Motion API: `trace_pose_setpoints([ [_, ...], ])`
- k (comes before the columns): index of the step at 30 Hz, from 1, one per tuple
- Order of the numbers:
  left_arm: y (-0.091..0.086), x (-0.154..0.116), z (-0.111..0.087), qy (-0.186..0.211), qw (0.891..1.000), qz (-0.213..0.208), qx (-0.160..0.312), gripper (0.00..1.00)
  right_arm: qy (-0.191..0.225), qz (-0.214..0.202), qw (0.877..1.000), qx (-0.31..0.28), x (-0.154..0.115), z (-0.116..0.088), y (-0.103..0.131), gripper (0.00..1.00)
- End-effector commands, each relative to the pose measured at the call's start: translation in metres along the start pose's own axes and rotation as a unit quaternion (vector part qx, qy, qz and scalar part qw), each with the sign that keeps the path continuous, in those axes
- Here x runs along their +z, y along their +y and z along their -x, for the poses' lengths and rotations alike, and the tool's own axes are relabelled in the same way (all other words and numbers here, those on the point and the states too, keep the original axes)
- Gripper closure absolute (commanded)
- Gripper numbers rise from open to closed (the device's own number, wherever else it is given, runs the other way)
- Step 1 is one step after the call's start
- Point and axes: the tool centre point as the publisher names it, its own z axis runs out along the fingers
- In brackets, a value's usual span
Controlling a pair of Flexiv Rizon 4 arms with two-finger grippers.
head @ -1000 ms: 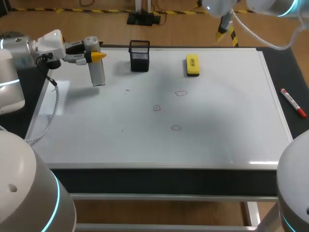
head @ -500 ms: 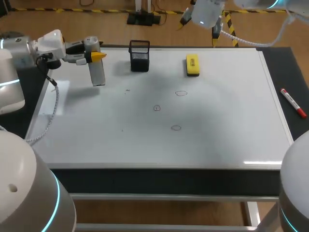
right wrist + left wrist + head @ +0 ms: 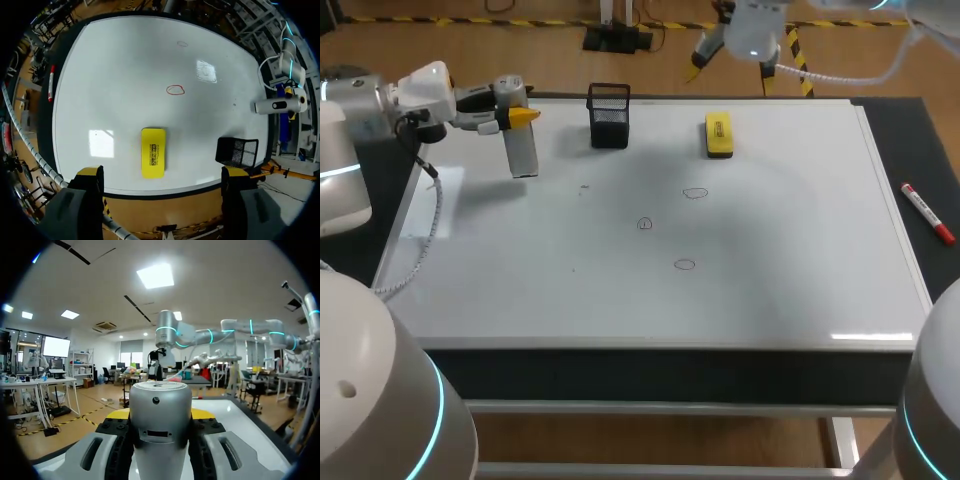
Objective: Pick up the inspection probe, press it on each red-marked spot on the whiteboard one by one, put down the probe, pick up the eraser, and wipe off all the red marks.
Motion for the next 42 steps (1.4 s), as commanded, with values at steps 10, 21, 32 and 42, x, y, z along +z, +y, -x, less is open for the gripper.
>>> trace_pose_setpoints([
  [10,-0.001,0.0,-0.001,-0.001,1.0,0.0,0.001,1.0,0.006,0.009,1.0,-0.001,-0.002,0.002,-0.005,0.0],
  [21,-0.001,0.0,-0.001,-0.001,1.0,0.0,0.001,1.0,-0.004,0.028,0.999,-0.03,0.026,0.0,0.0,0.0],
  [32,-0.001,0.0,-0.001,-0.001,1.0,0.0,0.001,1.0,0.001,0.043,0.998,-0.034,0.053,-0.007,0.007,0.0],
  [42,-0.001,0.0,-0.001,-0.001,1.0,0.0,0.001,1.0,-0.006,0.056,0.998,-0.037,0.075,-0.011,0.01,0.0],
])
